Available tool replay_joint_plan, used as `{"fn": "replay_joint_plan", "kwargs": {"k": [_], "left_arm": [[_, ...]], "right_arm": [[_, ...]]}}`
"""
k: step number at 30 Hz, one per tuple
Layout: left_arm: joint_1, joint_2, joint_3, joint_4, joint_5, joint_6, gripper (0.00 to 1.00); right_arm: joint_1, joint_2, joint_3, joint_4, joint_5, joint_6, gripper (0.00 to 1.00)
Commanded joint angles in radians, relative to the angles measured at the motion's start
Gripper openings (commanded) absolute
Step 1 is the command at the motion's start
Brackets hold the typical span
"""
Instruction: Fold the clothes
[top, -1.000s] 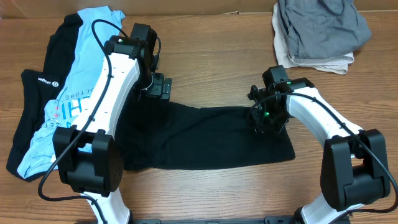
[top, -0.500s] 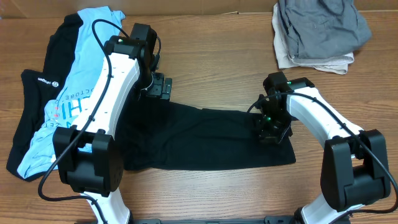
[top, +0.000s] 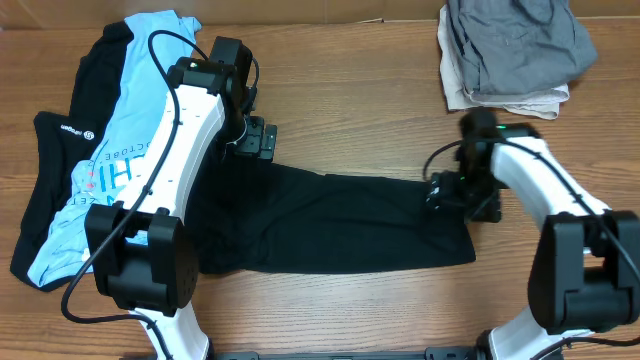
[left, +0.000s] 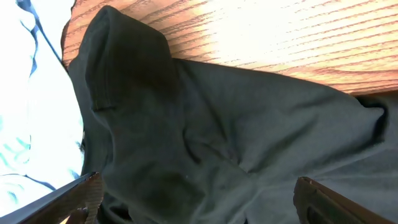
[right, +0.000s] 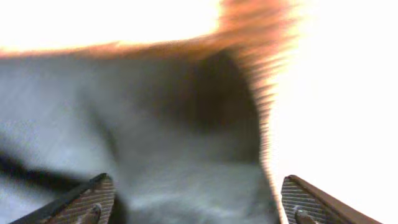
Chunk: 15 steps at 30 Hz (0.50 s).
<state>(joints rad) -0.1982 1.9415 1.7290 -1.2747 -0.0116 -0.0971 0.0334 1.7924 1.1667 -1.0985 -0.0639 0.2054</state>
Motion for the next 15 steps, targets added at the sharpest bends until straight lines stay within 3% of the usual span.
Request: {"fn": "replay_joint_plan", "kwargs": {"k": [1,5,15], "left_arm": [[0.004,-0.006,0.023,0.005,0.008,0.023,1.00],[0.004,-0.006,0.023,0.018,0.008,0.023,1.00],[0.004,-0.006,0.023,0.027,0.008,0.023,1.00]], "right_arm": [[-0.064,-0.018,-0.004,0.024,-0.014,-0.050,0.90],[-0.094,-0.004,-0.019,0.056,-0.117,-0.128,0.90],[-0.088,-0.002,-0.161,0.141,-0.167,-0.123,0.84]]}}
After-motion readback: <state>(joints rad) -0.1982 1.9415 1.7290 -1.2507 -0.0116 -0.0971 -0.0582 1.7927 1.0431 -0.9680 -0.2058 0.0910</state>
